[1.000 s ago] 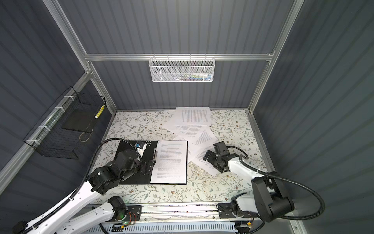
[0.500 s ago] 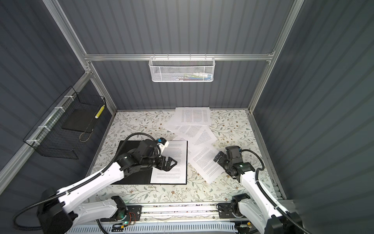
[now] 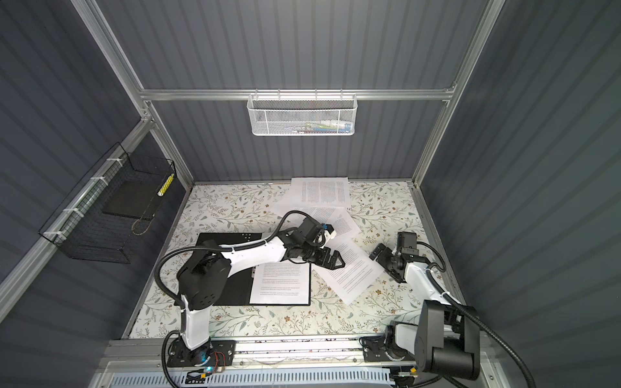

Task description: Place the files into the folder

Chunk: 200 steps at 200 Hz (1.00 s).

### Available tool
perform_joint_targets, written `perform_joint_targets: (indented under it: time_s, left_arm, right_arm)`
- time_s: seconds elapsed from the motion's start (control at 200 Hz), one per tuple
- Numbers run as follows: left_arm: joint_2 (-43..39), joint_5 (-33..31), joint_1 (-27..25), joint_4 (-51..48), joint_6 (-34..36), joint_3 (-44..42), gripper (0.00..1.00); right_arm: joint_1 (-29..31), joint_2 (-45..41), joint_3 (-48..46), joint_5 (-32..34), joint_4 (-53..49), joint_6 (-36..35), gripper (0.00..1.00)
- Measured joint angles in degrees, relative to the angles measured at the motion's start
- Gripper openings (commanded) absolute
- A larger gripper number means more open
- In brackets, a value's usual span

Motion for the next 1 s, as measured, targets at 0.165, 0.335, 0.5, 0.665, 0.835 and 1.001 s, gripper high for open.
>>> perform_joint_targets:
  time_s: [0.165,0.335,0.5,0.665,0.835,1.001]
  left_arm:
    - [6.05,0.72,0.00,-1.38,0.04,5.81,1.00]
    - [9.31,1.11,0.20,-3.08,0.90,9.16,1.00]
    - [9.88,1.18,0.22,-4.59,2.51,10.27,1.00]
    - [10.82,1.18,0.55,-5.88,4.81,11.82,1.00]
    - [11.76,1.01,0.85,-7.21,8.09,13.44,1.00]
    - [12.63,0.42,0.85,-8.79,11.63,15.08,1.00]
  right_arm:
    - [-0.52,3.32,0.57,-2.43,0.42,-1.36,0.99]
    - [-0.55,5.86,2.36,-4.52,-0.39,-2.21,0.99]
    - [-0.57,8.28,4.00,-7.61,-0.59,-2.62,0.99]
    - [-0.79,8.94,4.11,-11.02,0.26,-2.60,0.99]
    - [-0.79,9.25,3.72,-16.50,2.60,-2.60,0.99]
    - [-0.72,10.56,4.28,-21.44,5.79,-2.56,0.99]
